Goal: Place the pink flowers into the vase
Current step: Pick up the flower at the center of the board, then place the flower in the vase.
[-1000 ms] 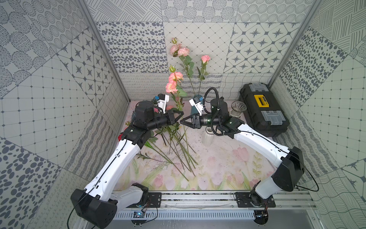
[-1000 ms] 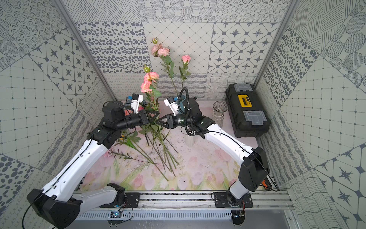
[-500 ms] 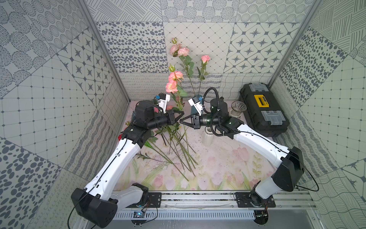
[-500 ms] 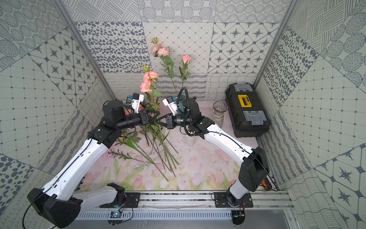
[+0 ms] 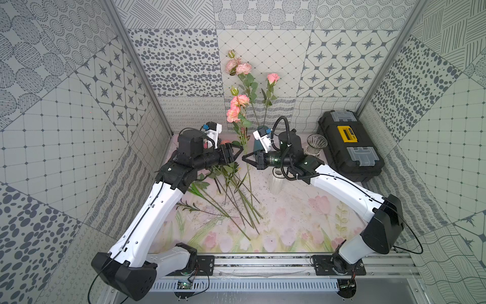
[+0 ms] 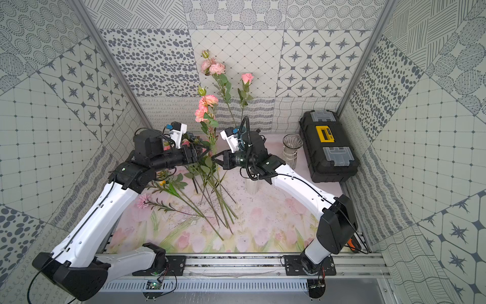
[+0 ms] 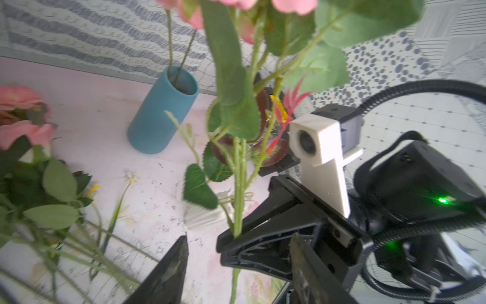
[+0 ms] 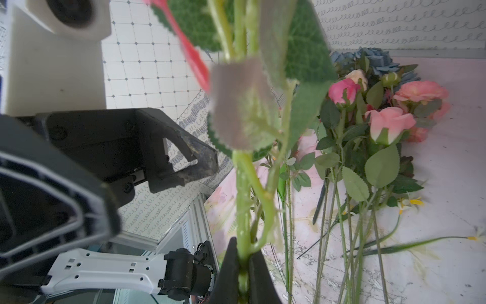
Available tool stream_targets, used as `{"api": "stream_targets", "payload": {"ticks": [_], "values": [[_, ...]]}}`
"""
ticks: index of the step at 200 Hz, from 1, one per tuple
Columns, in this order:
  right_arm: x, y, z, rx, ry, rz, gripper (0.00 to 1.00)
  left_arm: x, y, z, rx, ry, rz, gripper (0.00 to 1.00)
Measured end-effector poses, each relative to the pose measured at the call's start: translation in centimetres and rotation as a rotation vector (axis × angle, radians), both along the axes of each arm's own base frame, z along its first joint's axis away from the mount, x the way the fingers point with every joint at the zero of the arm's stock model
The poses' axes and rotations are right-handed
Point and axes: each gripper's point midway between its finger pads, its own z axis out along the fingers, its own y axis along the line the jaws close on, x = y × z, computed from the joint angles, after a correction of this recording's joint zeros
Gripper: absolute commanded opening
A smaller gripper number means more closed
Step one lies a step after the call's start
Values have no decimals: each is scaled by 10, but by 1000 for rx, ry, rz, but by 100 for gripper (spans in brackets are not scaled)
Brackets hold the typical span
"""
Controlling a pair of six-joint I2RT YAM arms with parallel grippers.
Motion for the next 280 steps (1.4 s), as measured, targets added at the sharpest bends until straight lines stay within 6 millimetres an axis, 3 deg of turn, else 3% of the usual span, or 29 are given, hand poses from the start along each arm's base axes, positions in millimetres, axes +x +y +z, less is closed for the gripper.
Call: {"api": "stream_targets", "payload": {"ticks": [100, 152, 211, 280], "values": [[21, -15, -26, -155, -65, -153, 0, 8, 97, -96, 415, 186, 288, 61], [19, -10, -29, -199, -125, -198, 0, 9, 118, -131, 497, 250, 317, 60], [25, -9, -37, -194, -173, -248, 0, 5, 130, -135, 539, 237, 337, 60], [39, -9, -1, -72, -289, -329, 0, 3, 135, -130, 537, 212, 352, 60]]}}
